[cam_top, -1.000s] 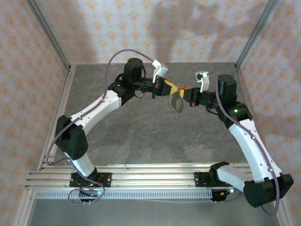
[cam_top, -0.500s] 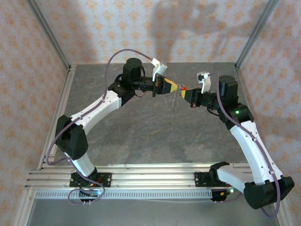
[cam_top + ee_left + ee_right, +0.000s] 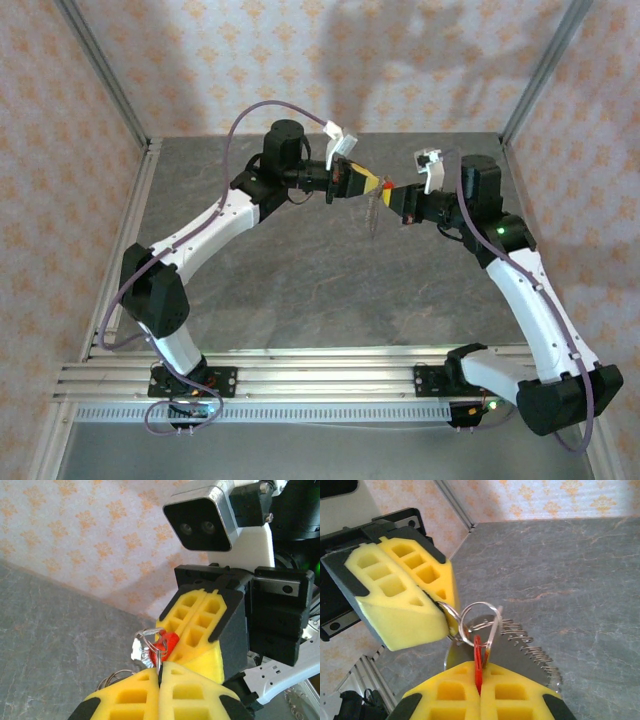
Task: Put the keys on the keyring
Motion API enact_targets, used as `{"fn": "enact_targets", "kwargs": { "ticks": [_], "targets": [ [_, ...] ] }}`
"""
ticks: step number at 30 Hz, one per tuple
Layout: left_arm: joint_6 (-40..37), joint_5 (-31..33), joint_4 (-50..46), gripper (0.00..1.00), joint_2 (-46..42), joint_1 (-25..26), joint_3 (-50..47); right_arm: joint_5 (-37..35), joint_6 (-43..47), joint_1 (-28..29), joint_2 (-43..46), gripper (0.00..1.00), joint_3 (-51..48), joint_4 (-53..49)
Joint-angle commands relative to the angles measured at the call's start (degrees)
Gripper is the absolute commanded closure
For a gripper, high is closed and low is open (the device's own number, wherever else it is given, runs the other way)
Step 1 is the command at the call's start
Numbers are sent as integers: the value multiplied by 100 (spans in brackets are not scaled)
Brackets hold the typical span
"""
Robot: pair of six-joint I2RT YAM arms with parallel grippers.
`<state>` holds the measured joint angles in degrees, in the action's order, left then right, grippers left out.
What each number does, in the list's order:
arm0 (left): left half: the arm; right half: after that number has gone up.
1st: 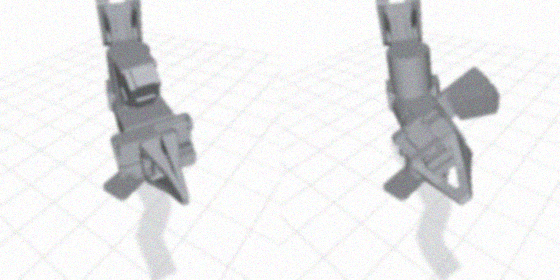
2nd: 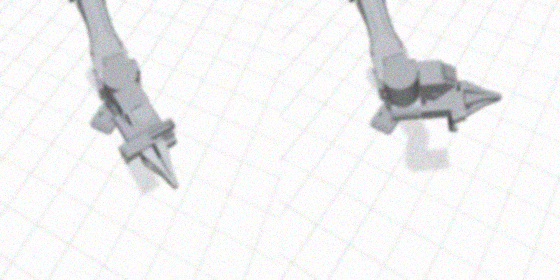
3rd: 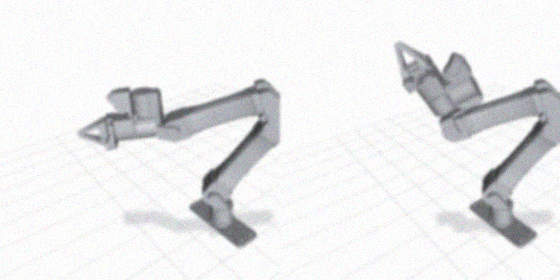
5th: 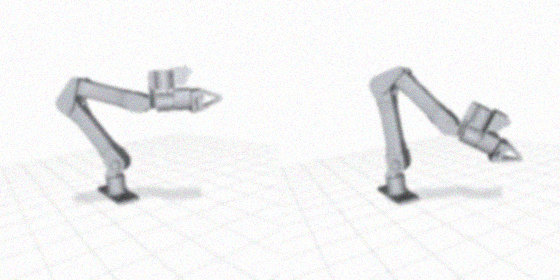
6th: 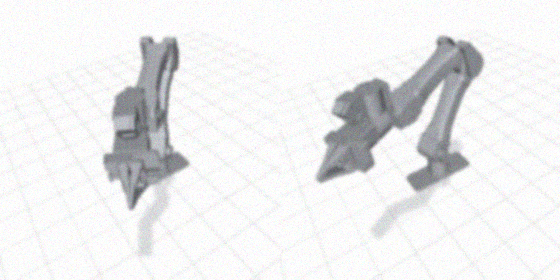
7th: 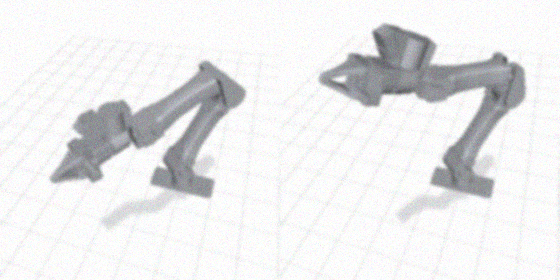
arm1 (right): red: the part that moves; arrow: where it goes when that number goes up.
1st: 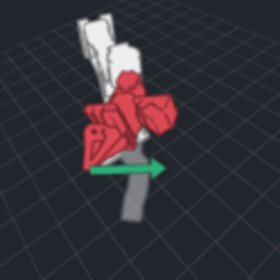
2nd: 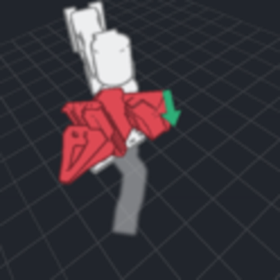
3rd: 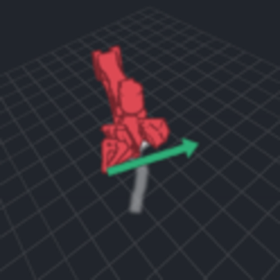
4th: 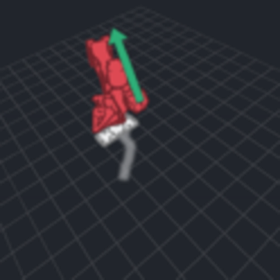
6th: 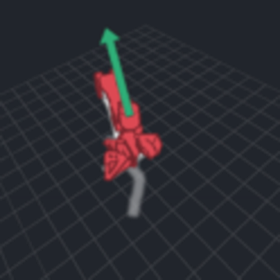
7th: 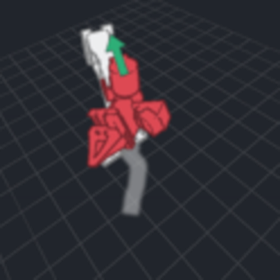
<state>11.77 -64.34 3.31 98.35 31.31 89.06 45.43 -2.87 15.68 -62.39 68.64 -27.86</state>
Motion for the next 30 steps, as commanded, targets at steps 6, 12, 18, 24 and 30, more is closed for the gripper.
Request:
{"fn": "enact_targets", "kwargs": {
  "ticks": [6, 12, 18, 24, 30],
  "targets": [
    [-294, 131, -318, 100, 97, 96, 303, -102, 59, 156, 47, 100, 290, -8],
    [-442, 309, -497, 100, 58, 99, 323, -750, 297, 112, 227, 100, 307, -515],
    [-546, 404, -568, 100, -30, 77, 286, -1194, 362, 1, 297, 100, 333, -910],
    [-570, 412, -588, 100, -52, 77, 288, -1335, 435, -11, 164, 100, 502, -1157],
    [-496, 443, -467, 100, -70, 77, 248, -1102, 370, 2, 54, 100, 507, -1133]
  ]
}}
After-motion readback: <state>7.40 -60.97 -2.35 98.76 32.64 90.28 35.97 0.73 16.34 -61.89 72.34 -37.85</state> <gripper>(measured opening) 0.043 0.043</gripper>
